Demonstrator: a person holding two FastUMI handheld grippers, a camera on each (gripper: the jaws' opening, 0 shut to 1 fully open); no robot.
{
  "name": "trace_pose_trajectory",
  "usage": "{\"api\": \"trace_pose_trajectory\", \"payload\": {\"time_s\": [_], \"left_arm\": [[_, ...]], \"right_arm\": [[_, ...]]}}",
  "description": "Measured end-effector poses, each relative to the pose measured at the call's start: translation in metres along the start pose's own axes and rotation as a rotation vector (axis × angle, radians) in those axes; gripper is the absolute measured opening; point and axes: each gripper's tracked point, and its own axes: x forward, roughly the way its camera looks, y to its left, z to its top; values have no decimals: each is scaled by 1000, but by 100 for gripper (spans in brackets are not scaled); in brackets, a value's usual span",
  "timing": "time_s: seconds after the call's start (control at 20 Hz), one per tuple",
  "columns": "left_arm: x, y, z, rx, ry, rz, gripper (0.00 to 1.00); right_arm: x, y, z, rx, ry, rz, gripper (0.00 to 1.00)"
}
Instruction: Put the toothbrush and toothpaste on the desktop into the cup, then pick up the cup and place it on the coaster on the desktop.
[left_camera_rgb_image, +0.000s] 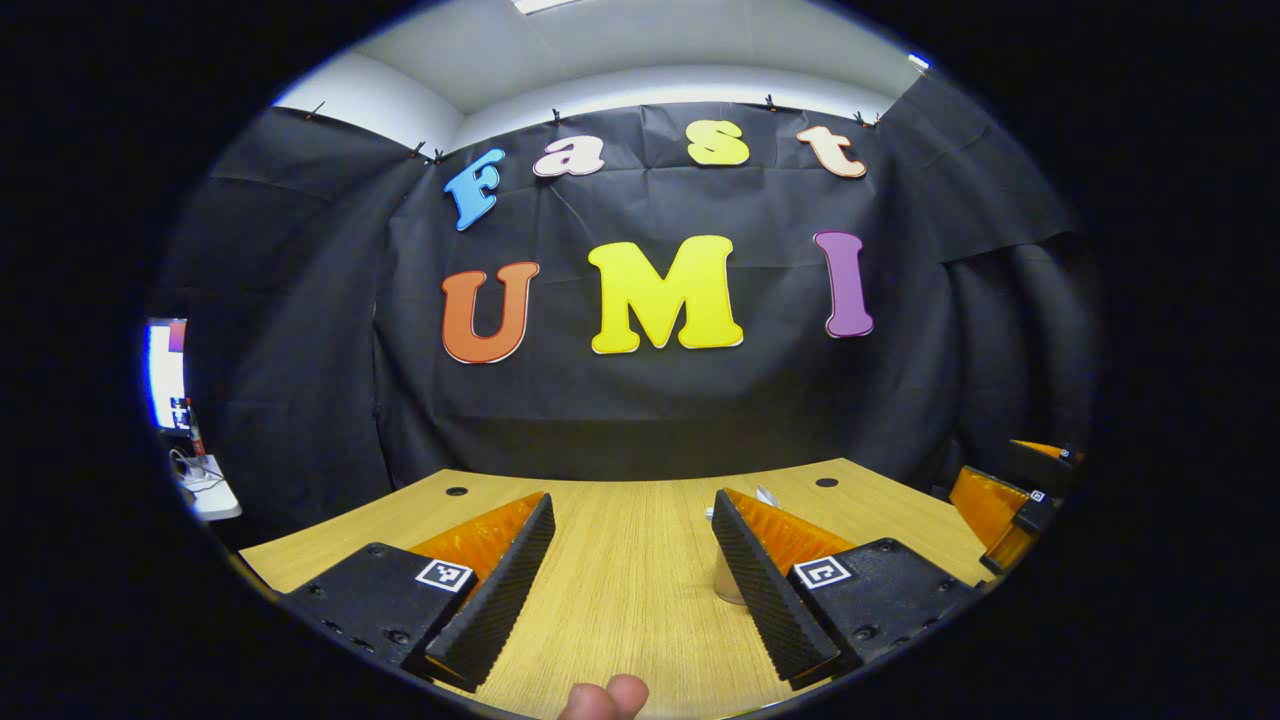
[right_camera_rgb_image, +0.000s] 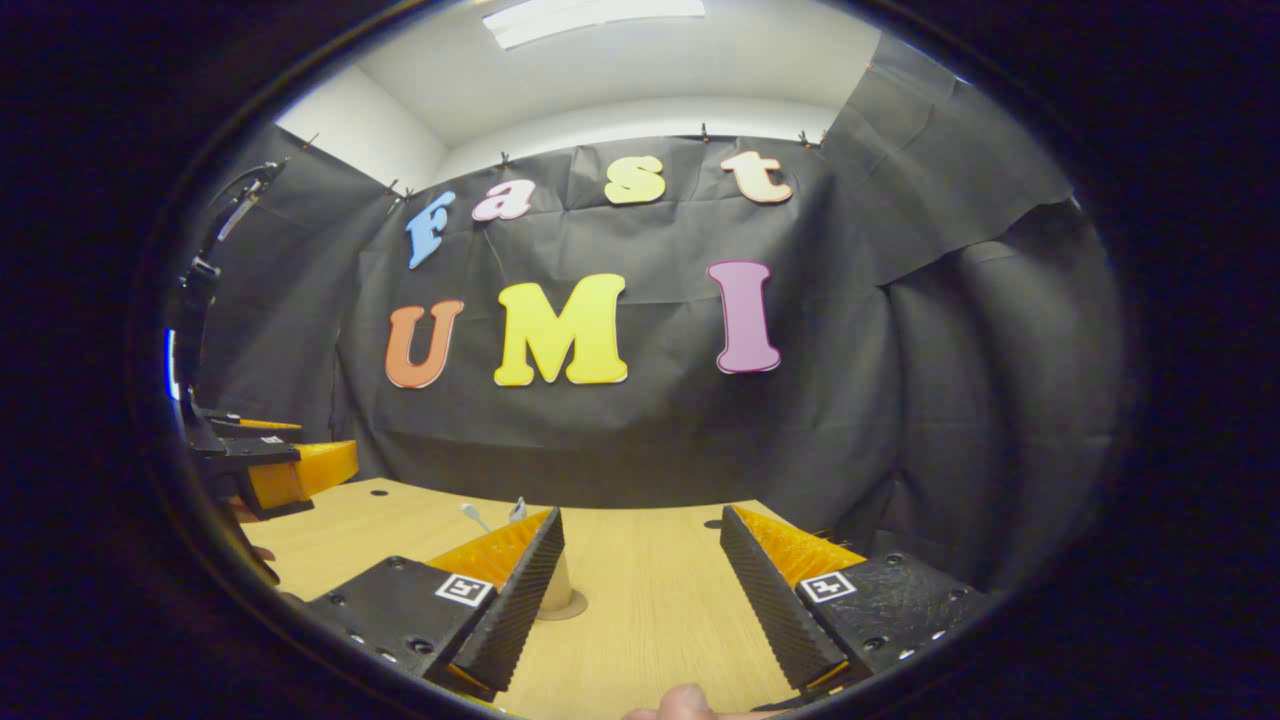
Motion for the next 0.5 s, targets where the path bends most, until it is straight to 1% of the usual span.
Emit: {"api": "trace_pose_trajectory", "payload": {"time_s": [0.05, 0.2, 0.3, 0.4, 0.5], "left_arm": [[1, -4, -3, -5, 3, -16, 100], [-4, -8, -9, -11, -5, -32, 100], [-4, -7, -14, -10, 2, -30, 100], [-2, -4, -15, 1, -1, -24, 100], [-3, -3, -17, 2, 0, -22, 100]], "right_arm": [[1, 1, 0, -9, 2, -1, 95], [7, 0, -1, 9, 8, -16, 95], [8, 4, -3, 30, 21, -10, 95], [12, -2, -3, 26, 24, -28, 95], [14, -1, 4, 36, 12, -30, 95]]}}
